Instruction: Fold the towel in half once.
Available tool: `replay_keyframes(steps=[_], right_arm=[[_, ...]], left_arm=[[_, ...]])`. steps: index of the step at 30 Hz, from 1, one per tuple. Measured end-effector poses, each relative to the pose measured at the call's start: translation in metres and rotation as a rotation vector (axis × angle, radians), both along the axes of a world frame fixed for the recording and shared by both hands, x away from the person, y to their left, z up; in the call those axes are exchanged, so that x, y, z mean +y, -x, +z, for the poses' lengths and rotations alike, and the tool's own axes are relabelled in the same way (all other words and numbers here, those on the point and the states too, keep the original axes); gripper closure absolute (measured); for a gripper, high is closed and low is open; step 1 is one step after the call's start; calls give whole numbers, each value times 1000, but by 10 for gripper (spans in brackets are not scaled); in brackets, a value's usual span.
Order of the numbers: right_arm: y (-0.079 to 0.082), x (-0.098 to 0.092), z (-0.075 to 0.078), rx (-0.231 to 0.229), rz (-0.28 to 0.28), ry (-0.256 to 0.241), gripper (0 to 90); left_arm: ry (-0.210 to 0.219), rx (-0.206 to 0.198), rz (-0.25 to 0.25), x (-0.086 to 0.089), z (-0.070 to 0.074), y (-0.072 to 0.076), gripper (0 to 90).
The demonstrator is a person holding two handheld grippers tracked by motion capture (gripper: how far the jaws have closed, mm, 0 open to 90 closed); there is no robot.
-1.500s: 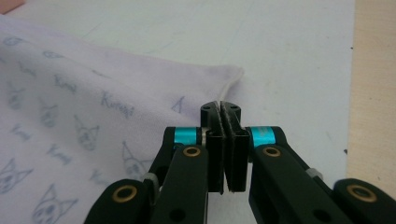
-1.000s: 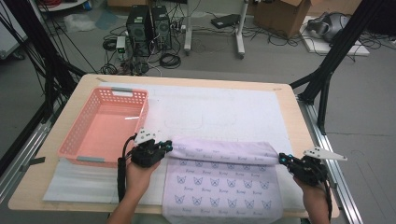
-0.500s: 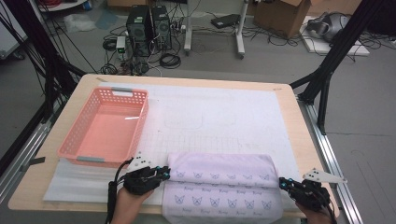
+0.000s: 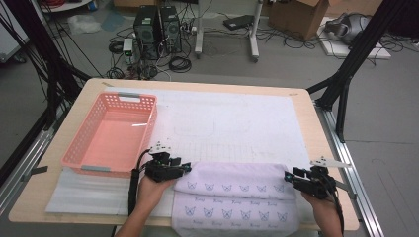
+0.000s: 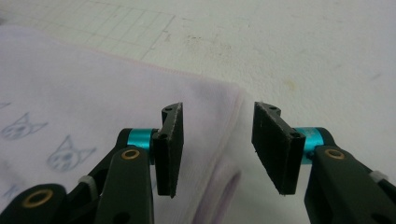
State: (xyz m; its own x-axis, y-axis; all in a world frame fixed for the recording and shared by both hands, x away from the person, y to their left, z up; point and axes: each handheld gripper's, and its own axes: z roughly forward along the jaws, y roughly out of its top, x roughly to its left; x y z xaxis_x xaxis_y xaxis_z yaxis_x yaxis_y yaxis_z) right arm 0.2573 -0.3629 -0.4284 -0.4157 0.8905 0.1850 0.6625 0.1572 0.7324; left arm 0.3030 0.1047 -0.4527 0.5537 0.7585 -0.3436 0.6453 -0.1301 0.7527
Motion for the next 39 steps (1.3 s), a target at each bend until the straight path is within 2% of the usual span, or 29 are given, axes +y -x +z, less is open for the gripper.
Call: replay_keyframes(steps=[1,2,4,5,6,7,8,10,13,16,19,23,26,32,35,36,39], right_arm=[[-5,3,-1,11,-2,0,538],[-10,5,-3,19,5,4,562],[-17,9,-6,31,14,24,657],[-20,10,-8,44,19,35,764],[-21,11,-9,43,30,52,851],[-20,12,-8,34,32,64,862],[-17,13,-7,6,28,79,866],[-12,12,-3,-25,28,85,867],[-2,8,6,-74,14,67,867],[10,6,14,-113,21,59,867],[25,5,21,-136,29,45,868],[48,1,26,-146,42,15,867],[63,-2,24,-132,52,5,867],[85,-4,13,-78,75,10,867],[91,-4,5,-35,84,21,867],[93,-4,3,-8,86,28,868],[99,-5,-1,12,93,40,855]], left_arm=[[5,3,1,0,0,0,539],[17,21,-2,0,0,0,601],[-3,22,-8,-1,0,0,738],[-3,12,-13,-1,1,2,805],[-6,-3,-11,-1,2,3,830],[-2,-33,-2,-1,5,6,840],[9,-50,1,0,7,8,844],[46,-88,3,3,13,12,843],[86,-147,4,6,22,21,839],[122,-188,-2,8,29,31,837],[135,-207,-27,9,34,43,837],[141,-200,-49,13,34,62,837],[114,-172,-72,15,28,75,836],[105,-115,-94,21,19,97,833],[81,-73,-115,21,11,105,832],[73,-60,-123,20,8,107,832],[67,-43,-125,21,6,110,778]])
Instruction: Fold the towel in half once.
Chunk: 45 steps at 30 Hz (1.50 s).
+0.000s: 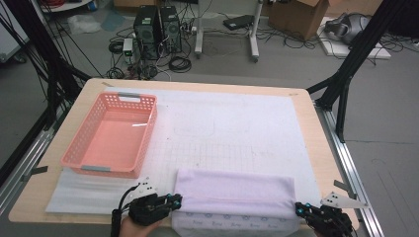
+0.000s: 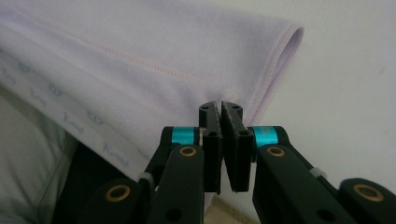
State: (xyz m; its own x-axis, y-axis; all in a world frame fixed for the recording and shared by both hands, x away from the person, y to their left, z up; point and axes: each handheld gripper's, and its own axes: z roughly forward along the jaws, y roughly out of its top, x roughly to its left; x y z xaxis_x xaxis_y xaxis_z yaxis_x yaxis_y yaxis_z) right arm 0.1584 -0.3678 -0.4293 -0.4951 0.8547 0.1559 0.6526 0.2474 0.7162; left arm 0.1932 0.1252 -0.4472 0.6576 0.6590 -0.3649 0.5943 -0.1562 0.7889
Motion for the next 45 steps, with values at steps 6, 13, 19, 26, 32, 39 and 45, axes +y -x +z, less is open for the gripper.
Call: replay_keyframes(steps=[6,13,19,26,32,39,45], right_arm=[[-9,-1,8,-60,-51,-26,615],[-58,8,-7,-43,-109,84,443],[-64,12,-13,-17,-75,90,500],[-60,15,-13,-1,-5,63,801],[-62,10,-14,11,-9,4,846],[-67,6,-3,-106,-36,10,852],[-97,3,9,-136,-48,-2,851]], left_arm=[[50,-74,80,7,14,-21,509],[-37,-17,132,-6,1,-62,434],[-71,0,110,-12,-7,-68,410],[-102,-21,60,-23,-9,-58,605],[-100,-11,82,-24,-9,-56,850],[-47,-55,117,-22,9,-71,854],[-23,-81,155,-23,28,-108,854]])
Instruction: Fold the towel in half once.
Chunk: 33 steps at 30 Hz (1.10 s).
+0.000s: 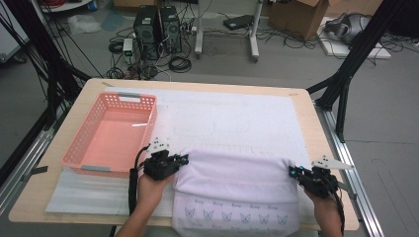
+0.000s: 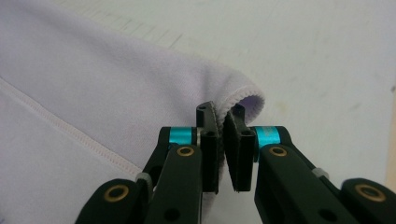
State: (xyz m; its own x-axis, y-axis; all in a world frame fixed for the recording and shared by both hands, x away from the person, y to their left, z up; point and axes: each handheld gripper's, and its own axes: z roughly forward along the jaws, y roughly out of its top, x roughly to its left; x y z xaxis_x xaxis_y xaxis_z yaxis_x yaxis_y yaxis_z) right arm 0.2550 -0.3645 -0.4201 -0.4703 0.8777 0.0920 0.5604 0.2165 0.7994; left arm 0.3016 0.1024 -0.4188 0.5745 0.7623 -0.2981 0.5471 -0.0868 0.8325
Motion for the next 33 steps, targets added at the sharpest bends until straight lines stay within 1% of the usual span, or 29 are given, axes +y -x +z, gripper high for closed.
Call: replay_keyframes(steps=[5,6,8,9,10,11,12,13,14,15,16,19,22,23,24,25,27,28,30,31,32,33], right_arm=[[-38,2,12,-8,-1,18,851],[-47,3,14,-9,1,31,850],[-61,5,16,-8,0,50,850],[-67,5,16,-10,-2,55,850],[-73,6,16,-9,-4,61,850],[-77,6,16,-9,-8,60,850],[-82,7,17,-11,-10,66,850],[-86,8,17,-14,-11,72,850],[-92,9,18,-13,-15,75,850],[-94,9,18,-15,-19,75,850],[-98,9,19,-19,-22,74,850],[-107,8,21,-27,-36,60,850],[-115,10,22,-38,-43,67,849],[-116,10,22,-47,-45,70,849],[-118,11,22,-44,-49,71,850],[-120,11,22,-48,-52,71,849],[-123,12,23,-55,-58,71,849],[-124,13,24,-56,-62,72,849],[-126,15,23,-52,-80,53,845],[-127,16,21,-47,-86,49,833],[-127,17,20,-34,-92,47,793],[-128,18,18,-23,-104,48,726]], left_arm=[[-26,-1,24,-1,9,-34,853],[-28,-1,29,-2,10,-39,853],[-25,-2,41,-1,11,-52,852],[-29,-3,48,-1,12,-57,852],[-24,-10,57,-1,12,-60,852],[-24,-4,64,-1,12,-65,852],[-39,-4,60,-2,12,-70,852],[-40,-8,63,-2,12,-74,852],[-37,-12,69,-3,12,-77,852],[-26,-19,76,-2,12,-80,852],[-21,-15,81,-2,12,-83,852],[-13,-31,89,-2,12,-91,851],[-25,-30,88,-2,12,-96,851],[-20,-42,88,-2,12,-98,851],[-10,-48,93,-1,12,-99,851],[2,-45,101,0,11,-100,851],[-3,-33,105,0,8,-101,850],[-12,-18,101,0,6,-102,849],[-23,-5,88,-1,4,-102,838],[-12,5,81,-2,2,-101,823],[-3,16,76,-2,1,-100,778],[4,21,84,-2,1,-99,693]])
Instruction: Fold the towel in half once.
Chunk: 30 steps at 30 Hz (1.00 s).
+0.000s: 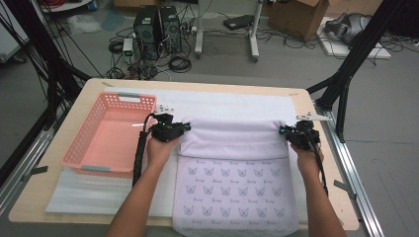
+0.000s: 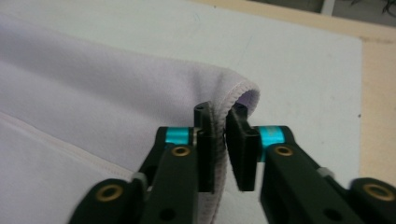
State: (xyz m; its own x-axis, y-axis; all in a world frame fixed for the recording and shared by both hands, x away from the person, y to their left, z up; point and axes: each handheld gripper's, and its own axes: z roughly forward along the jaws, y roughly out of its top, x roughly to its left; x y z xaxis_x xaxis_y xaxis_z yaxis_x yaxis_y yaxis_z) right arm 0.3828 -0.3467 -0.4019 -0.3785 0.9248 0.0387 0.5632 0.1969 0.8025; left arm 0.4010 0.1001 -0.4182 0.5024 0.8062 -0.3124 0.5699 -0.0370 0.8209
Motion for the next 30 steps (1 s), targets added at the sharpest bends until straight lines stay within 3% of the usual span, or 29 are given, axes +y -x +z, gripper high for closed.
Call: replay_keyframes(steps=[1,2,5,9,10,12,19,20,22,23,25,28,30], right_arm=[[0,0,-1,5,-9,-5,658],[0,-1,-1,10,-14,-19,633],[4,-5,0,13,-16,-52,617],[9,-9,-3,51,1,-67,619],[11,-10,-4,61,3,-72,619],[15,-11,-7,81,23,-79,621],[29,-12,-15,137,102,-102,609],[30,-11,-16,143,118,-110,610],[31,-8,-19,152,131,-92,621],[32,-7,-21,161,129,-81,642],[33,-7,-23,160,112,-75,729],[37,-9,-28,172,113,-72,893],[41,-12,-30,168,114,-72,893]], left_arm=[[10,3,1,1,0,1,625],[10,2,-2,2,0,3,612],[17,-3,-12,3,-3,8,572],[-25,50,-62,-2,-7,13,522],[-34,45,-63,-4,-7,15,521],[-11,5,-57,-5,-10,23,538],[-50,52,-72,-5,-25,36,537],[-64,81,-78,-5,-27,36,541],[-90,101,-92,-7,-27,39,621],[-109,100,-94,-7,-26,40,717],[-139,105,-104,-10,-24,43,820],[-152,97,-104,-10,-23,46,850],[-122,84,-91,-9,-23,51,856]])
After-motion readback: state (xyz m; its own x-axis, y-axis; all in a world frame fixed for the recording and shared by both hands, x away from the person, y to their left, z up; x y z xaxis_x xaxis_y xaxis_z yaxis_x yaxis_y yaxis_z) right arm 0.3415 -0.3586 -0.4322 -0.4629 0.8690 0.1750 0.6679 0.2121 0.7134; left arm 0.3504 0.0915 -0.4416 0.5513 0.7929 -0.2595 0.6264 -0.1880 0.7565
